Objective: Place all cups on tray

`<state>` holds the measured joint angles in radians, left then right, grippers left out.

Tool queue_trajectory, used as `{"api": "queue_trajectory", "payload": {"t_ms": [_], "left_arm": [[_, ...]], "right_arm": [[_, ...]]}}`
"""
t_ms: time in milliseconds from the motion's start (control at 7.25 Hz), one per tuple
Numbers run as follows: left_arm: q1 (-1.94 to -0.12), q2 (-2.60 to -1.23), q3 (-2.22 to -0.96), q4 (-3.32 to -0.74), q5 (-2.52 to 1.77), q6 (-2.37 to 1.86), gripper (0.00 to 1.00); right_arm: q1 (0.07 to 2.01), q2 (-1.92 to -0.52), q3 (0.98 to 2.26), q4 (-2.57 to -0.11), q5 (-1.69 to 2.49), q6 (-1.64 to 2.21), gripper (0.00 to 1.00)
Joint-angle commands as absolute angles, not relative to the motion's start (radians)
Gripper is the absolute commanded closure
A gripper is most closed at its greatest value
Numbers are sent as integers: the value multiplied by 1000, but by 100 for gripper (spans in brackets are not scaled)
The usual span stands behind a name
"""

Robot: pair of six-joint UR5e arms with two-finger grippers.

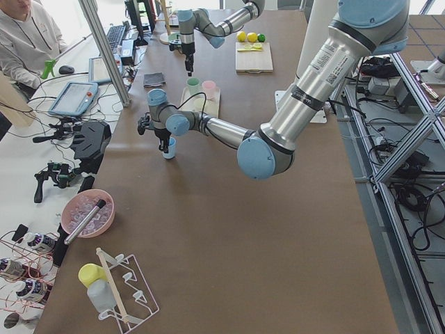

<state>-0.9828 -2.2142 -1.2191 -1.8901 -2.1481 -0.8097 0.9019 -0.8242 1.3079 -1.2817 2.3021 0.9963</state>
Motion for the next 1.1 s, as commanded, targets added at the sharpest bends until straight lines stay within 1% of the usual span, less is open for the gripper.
{"api": "queue_trajectory", "payload": {"t_ms": [0,414,552,690,828,966], "left_arm": [[-979,-2319,-1220,-1835,-2151,-842,100],[-846,-2478,-1192,-1827,-2137,-1052,100],[-816,-2496,-1174,-1835,-2109,-1060,100],[-784,-2534,-1128,-1839,-2053,-1063,100],[-769,-2537,-1117,-1850,-2046,-1063,80],[-770,-2536,-1100,-1867,-2046,-1060,2]], "right_arm": [[991,-934,1377,-1287,2359,883,0],[1041,-1020,1394,-1287,2355,803,0],[1048,-1040,1394,-1285,2346,773,0],[1049,-1055,1394,-1279,2342,762,0],[1045,-1063,1405,-1278,2333,762,0],[1045,-1068,1408,-1278,2333,762,0]]}}
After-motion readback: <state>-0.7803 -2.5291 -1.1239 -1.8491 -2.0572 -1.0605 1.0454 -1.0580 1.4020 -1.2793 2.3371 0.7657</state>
